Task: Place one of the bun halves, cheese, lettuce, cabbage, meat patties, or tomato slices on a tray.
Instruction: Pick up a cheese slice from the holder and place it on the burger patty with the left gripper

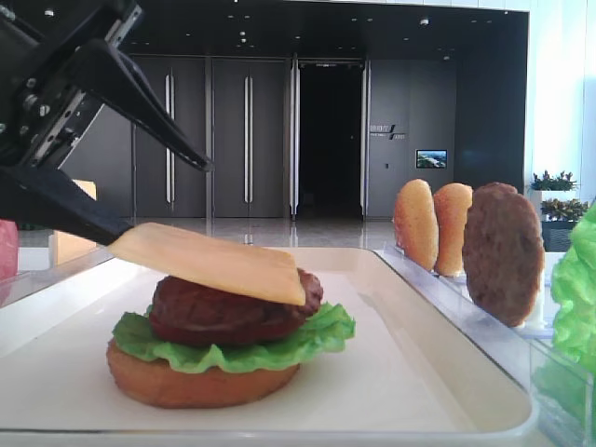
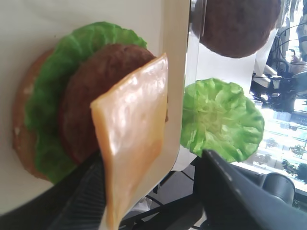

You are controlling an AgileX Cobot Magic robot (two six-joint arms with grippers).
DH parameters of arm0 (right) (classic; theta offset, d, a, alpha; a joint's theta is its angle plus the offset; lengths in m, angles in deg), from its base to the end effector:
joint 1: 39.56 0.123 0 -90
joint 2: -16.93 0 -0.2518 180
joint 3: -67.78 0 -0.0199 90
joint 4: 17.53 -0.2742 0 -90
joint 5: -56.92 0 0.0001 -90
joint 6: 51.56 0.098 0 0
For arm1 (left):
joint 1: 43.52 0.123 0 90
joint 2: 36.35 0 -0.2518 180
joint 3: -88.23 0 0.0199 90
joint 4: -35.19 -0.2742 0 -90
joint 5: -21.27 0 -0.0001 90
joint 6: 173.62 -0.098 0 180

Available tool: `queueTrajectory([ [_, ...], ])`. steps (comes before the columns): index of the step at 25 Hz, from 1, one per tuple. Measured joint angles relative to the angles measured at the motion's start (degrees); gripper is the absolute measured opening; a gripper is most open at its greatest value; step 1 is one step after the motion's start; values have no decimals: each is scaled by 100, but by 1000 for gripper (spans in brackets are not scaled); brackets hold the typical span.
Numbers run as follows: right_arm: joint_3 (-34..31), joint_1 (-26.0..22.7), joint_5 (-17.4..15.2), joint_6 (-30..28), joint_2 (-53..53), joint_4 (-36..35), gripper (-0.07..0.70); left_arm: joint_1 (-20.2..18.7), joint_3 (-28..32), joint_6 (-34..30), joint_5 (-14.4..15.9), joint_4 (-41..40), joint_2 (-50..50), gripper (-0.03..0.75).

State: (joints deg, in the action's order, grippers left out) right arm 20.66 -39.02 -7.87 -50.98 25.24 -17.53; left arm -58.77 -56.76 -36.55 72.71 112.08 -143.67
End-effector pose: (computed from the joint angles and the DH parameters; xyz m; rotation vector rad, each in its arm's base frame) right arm 0.0500 0.0005 0.2820 0.0007 2.0983 0.0118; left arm 0.2522 -0.1462 0.0996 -0.0284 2.7880 -1.3896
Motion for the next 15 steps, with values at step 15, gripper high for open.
queueTrajectory([
  [15,0,0,0,0,0,0,577,0,-930,2245,-6,-2417,0,463],
])
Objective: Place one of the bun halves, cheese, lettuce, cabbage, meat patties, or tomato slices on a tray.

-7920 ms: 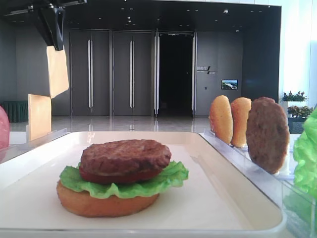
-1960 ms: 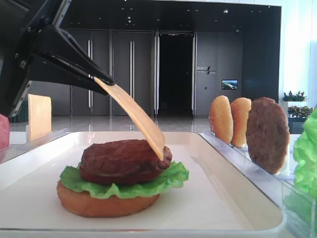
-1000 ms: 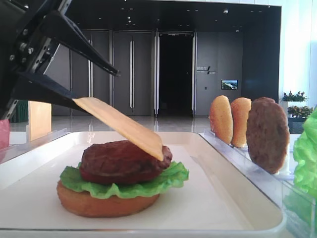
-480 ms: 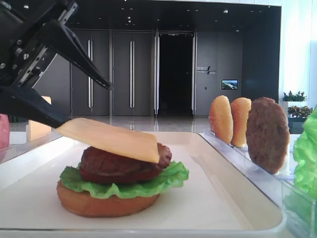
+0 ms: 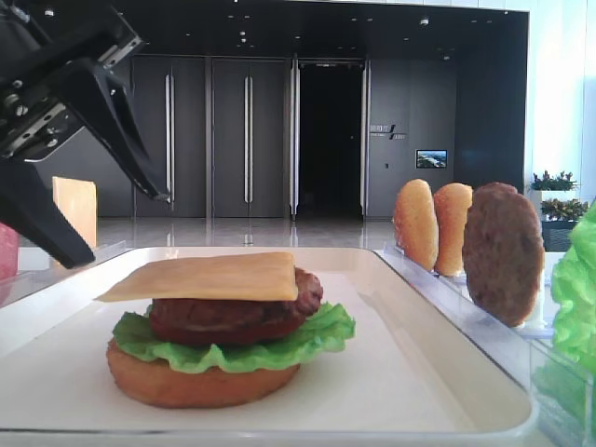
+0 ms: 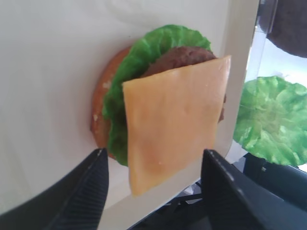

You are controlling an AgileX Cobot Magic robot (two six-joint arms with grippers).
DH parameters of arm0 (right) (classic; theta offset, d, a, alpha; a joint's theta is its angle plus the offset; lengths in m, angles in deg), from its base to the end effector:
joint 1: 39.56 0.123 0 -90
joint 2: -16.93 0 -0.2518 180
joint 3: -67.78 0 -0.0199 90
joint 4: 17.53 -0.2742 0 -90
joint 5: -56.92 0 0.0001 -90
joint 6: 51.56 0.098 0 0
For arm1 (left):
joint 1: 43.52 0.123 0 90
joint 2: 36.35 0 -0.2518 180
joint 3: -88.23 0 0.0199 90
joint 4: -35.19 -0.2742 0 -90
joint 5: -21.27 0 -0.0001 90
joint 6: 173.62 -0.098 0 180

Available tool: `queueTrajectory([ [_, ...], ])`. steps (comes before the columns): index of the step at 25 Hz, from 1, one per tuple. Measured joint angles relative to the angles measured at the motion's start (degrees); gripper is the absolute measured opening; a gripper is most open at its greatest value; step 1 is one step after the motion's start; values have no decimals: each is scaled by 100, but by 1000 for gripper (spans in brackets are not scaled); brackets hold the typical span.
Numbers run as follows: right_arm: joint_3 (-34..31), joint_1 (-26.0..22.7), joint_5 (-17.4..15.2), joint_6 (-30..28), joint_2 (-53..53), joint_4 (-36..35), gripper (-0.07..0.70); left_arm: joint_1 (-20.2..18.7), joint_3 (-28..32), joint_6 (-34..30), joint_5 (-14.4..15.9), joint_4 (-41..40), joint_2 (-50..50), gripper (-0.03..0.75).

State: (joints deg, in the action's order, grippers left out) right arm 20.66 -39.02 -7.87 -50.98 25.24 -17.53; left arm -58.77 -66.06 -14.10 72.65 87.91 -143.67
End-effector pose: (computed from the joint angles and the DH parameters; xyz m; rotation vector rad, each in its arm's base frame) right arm 0.0500 0.0005 0.2820 0.0007 2.0983 0.0118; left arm 0.2753 -0.1383 0.1152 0.0050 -2.9215 1.0467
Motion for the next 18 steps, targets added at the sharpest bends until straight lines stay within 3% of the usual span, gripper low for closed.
queueTrajectory([
  [4,0,0,0,0,0,0,577,0,-386,314,119,-425,0,463],
  [9,0,0,0,0,0,0,577,0,-1401,978,359,-1093,0,463],
  [18,0,0,0,0,0,0,577,0,-3662,2847,1034,-3963,-11,464],
])
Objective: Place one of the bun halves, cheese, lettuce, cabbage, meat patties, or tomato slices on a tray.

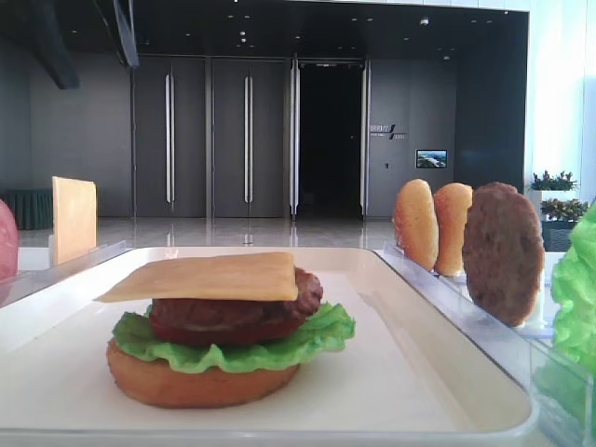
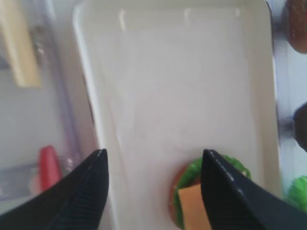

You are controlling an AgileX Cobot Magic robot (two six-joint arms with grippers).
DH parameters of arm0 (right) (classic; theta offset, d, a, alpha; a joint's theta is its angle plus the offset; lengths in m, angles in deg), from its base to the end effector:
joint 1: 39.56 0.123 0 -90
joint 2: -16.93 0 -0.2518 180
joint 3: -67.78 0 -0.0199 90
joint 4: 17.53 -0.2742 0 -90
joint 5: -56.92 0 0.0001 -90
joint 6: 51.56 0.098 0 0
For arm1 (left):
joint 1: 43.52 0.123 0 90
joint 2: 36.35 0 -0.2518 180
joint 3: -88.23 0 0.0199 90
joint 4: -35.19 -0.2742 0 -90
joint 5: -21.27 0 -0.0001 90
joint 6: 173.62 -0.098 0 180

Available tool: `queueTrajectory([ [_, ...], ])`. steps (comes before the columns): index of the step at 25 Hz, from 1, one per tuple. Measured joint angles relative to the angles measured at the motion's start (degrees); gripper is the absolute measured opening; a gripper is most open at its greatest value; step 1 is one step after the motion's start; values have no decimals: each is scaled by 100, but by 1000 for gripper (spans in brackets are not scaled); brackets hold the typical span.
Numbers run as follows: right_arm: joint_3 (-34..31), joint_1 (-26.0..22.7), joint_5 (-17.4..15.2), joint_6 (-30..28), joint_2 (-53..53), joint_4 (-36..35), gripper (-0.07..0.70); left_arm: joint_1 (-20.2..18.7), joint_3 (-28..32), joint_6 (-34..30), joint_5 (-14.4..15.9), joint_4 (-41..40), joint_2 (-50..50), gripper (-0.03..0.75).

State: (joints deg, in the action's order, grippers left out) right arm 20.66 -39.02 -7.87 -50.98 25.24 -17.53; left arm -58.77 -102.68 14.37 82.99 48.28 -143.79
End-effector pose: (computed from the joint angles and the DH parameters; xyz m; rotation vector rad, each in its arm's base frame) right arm 0.0500 0.0005 0.2820 0.0007 2.0983 0.0118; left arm 0.3679 -0.1206 0.2630 0.0792 2.7854 -0.4119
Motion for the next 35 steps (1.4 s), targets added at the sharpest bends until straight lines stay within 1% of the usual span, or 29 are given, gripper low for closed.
queueTrajectory([
  [3,0,0,0,0,0,0,577,0,-514,267,381,-781,1,464],
  [6,0,0,0,0,0,0,577,0,-875,303,784,-1252,-94,464],
  [11,0,0,0,0,0,0,577,0,-1063,309,881,-1662,-324,464],
  [14,0,0,0,0,0,0,577,161,-1077,304,895,-1720,-380,464],
  [16,0,0,0,0,0,0,577,447,-1077,269,895,-1720,-387,464],
  [18,0,0,0,0,0,0,577,819,-1081,183,895,-1732,-387,464],
  [21,0,0,0,0,0,0,577,1511,-1088,-46,895,-1766,-387,464],
  [24,0,0,0,0,0,0,577,2121,-1088,-223,899,-1724,-387,464],
  [26,0,0,0,0,0,0,577,2420,-1088,-336,905,-1598,-387,464],
  [28,0,0,0,0,0,0,577,2558,-1088,-459,910,-1473,-387,464],
  [35,0,0,0,0,0,0,577,2564,-1088,-665,910,-1371,-257,464],
])
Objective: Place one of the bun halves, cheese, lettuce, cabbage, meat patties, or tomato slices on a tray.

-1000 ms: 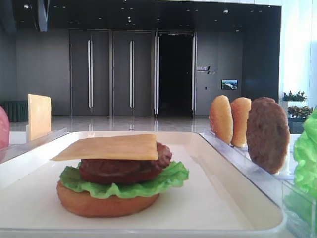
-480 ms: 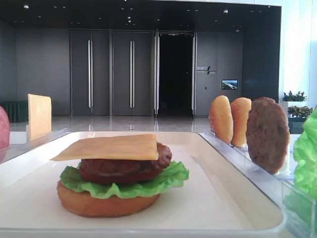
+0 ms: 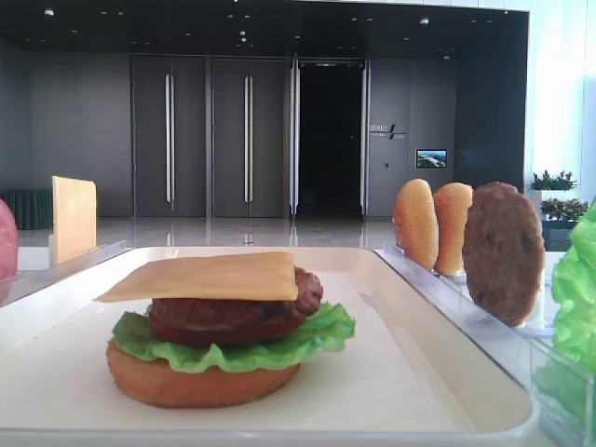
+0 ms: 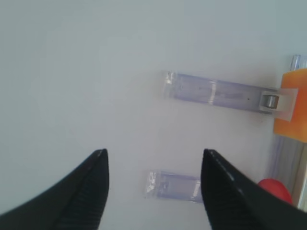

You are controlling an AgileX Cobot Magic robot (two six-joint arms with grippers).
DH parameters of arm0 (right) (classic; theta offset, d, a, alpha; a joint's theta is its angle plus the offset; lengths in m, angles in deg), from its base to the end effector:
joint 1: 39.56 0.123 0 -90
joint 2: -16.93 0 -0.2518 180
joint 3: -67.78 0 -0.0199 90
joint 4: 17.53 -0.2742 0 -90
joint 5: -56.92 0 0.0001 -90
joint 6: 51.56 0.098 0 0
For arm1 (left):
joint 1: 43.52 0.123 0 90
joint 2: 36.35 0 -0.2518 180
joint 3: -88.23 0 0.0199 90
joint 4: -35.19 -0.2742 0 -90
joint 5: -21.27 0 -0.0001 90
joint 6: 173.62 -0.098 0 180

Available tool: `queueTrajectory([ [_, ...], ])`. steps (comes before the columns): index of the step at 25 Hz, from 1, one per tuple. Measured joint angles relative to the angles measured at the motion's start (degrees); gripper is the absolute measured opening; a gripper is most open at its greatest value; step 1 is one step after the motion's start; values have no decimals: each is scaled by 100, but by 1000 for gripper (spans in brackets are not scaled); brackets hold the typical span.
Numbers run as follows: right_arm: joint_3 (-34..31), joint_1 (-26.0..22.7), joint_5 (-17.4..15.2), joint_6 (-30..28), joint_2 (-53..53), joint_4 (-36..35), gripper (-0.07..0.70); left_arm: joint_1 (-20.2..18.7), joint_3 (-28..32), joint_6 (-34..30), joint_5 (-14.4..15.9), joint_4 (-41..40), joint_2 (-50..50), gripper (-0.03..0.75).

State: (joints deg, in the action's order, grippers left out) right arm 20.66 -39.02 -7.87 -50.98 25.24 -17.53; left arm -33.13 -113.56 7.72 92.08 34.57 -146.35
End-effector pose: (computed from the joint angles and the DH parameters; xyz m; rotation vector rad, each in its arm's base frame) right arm 0.0500 0.0005 0.2820 0.0007 2.0983 0.0118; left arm 0.3879 0.0721 0.2965 -0.2815 2.7626 0.0556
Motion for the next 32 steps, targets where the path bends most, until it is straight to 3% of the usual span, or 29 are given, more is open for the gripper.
queueTrajectory([
  [6,0,0,0,0,0,0,577,-41,0,-191,24,111,759,464],
  [15,0,0,0,0,0,0,577,-630,310,-323,63,-90,2500,464],
  [20,0,0,0,0,0,0,577,-636,1186,-327,78,-251,3686,464],
  [32,0,0,0,0,0,0,577,-636,4129,-434,120,-496,6600,464],
])
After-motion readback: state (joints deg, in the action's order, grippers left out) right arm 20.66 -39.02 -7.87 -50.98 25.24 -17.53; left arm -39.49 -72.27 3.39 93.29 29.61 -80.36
